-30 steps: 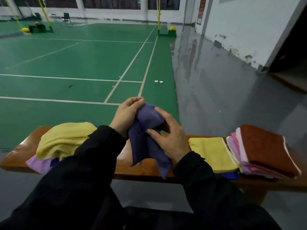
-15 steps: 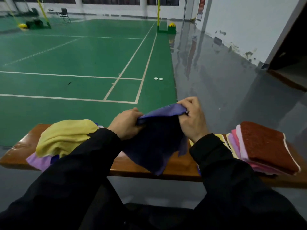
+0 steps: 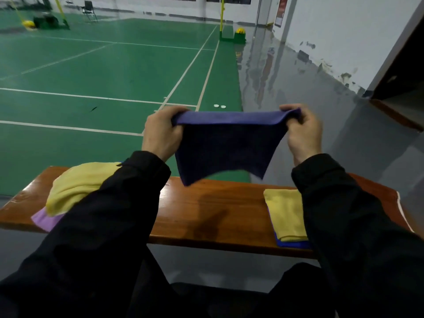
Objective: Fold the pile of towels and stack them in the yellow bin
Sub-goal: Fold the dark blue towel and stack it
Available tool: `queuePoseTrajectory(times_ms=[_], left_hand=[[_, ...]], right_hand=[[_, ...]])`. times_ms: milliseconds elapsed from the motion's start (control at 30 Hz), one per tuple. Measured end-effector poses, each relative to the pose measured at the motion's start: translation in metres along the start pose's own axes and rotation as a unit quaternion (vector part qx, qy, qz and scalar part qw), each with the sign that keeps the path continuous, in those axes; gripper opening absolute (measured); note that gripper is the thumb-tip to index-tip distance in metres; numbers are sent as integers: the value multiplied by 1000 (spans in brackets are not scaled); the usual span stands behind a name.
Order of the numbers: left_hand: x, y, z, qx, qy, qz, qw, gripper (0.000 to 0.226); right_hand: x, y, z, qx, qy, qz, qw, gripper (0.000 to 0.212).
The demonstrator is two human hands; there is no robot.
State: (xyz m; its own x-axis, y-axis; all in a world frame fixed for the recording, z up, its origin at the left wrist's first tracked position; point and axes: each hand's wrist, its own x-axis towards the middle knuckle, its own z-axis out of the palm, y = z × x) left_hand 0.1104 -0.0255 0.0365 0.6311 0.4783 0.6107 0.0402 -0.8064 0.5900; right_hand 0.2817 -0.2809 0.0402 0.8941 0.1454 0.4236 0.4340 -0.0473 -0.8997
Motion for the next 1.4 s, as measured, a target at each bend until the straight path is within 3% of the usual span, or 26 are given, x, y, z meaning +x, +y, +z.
queuePoseTrajectory(times_ms=[133, 267, 400, 500, 633, 800, 867, 933, 1067, 1400], left_hand=[[-41, -11, -5, 9, -13, 75, 997, 42], [-138, -59, 17, 60, -140, 59, 986, 34], [-220, -110, 43, 149, -320, 56, 934, 38], [-237, -125, 48, 136, -358, 54, 922, 42], [-235, -129, 42, 98, -358, 27, 928, 36], [-202, -129, 44, -100, -305, -151, 935, 3], [-179, -129, 52, -136, -259, -214, 932, 6], [-158, -133, 65, -96, -230, -232, 940, 13], [-127, -136, 89, -16, -254, -265, 930, 20], [-101, -148, 122, 116, -255, -245, 928, 25]], right_hand=[[-35, 3, -23, 37, -34, 13, 999, 44], [-113, 67, -43, -53, -161, 88, 982, 42], [-182, 128, -57, -287, -328, 113, 893, 14], [-201, 137, -58, -402, -376, 70, 832, 8], [-193, 133, -55, -380, -350, 39, 856, 5], [-155, 133, -36, -347, -248, 88, 900, 4], [-136, 134, -27, -383, -228, 104, 889, 4], [-117, 136, -18, -419, -220, 116, 873, 7], [-93, 149, 2, -487, -220, 131, 835, 17], [-68, 186, 24, -620, -198, 34, 758, 24]])
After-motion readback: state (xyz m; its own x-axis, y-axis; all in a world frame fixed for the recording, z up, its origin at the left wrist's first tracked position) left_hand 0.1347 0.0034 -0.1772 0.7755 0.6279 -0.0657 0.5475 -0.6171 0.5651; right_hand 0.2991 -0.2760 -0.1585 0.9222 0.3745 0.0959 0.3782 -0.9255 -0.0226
